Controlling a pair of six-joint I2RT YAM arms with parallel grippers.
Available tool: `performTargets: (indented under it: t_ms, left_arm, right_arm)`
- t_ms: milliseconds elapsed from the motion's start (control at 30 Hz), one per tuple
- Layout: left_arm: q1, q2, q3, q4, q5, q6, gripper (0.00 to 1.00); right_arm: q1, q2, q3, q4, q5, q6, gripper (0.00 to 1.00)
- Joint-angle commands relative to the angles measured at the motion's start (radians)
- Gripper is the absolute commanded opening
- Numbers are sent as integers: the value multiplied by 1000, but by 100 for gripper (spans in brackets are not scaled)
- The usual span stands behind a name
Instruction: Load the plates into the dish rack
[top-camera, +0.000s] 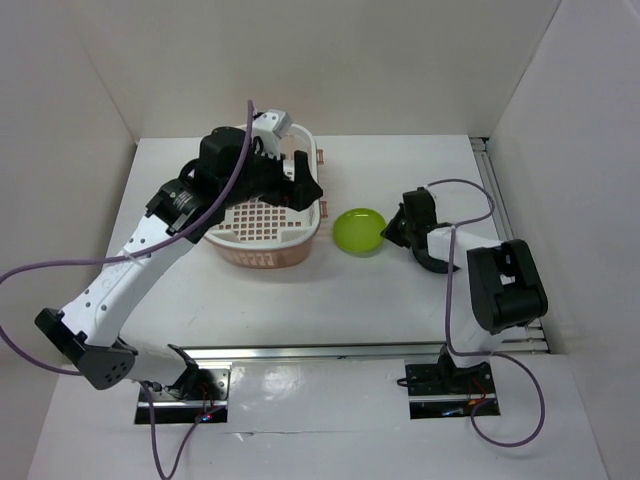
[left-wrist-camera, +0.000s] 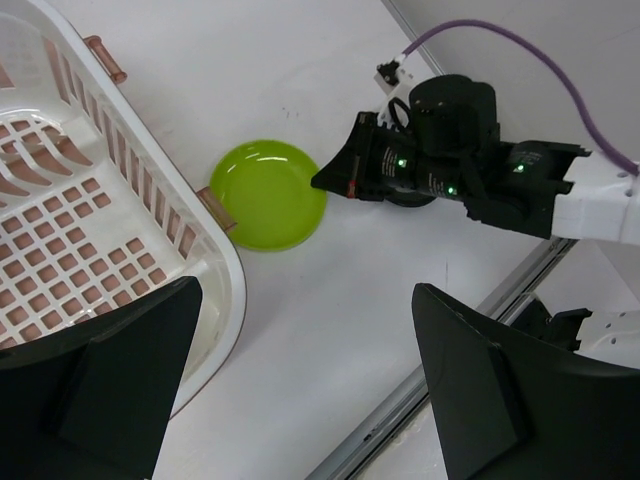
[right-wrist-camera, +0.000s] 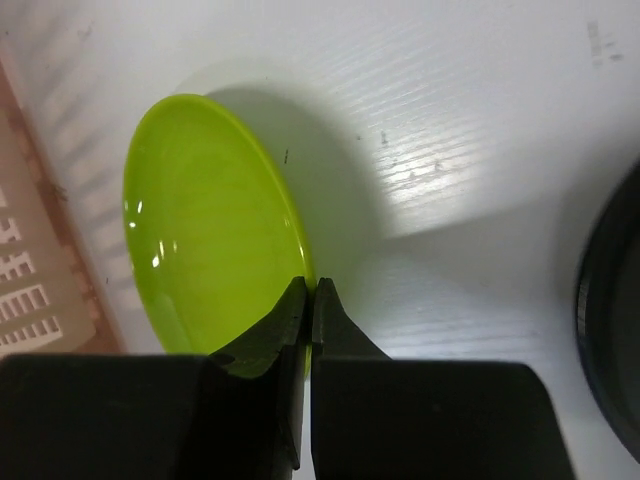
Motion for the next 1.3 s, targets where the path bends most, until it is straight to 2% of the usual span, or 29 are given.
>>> performTargets:
  t_ms: [0,167,300,400,567,667,800,867,933,1067,1100,1200,1233,1267]
  left_arm:
    - [-4,11,52,21,19,8,100]
    - [-4,72,90,21,1,8,100]
    - [-4,129,118,53,1,8,100]
    - [-4,163,147,104,22,-3,100]
    - [6,282,219,135,1,-3,100]
    - [15,342,262,126,10,-3,100]
    - [15,364,275,126,21,-23,94]
    - [15,364,261,135,3,-23,82]
    - [15,364,249,146,-11,-23,78]
    - [15,364,226,155,-20,-32,48]
    - [15,364,226,155,-20,-32,36]
    - [15,353,226,165,-20,-32,23]
    - [15,353,226,165,-20,-32,9]
    - [15,353,226,176,-20,-32,2]
  right_arm:
    - [-17,-99,80,-120,96,1,0]
    - [-17,-259,200,-263,218,1,0]
    - [-17,-364,254,-287,249,-18,0]
    - [-27,-436,240,-226,151,-59,0]
    - [-65,-507,192,-18,-231,-102,0]
    - [-65,-495,192,38,-370,-102,0]
    - [-65,-504,192,79,-413,-102,0]
    - [-65,-515,192,79,-413,-102,0]
    - [-65,-515,192,79,-429,-111,0]
    - [-65,-515,192,79,-449,-111,0]
    - [-65,-515,192,79,-449,-111,0]
    - [-65,-515,192,79,-449,-111,0]
    - [-65,-515,192,79,-449,-111,0]
    - [-65,-505,192,79,-449,-111,0]
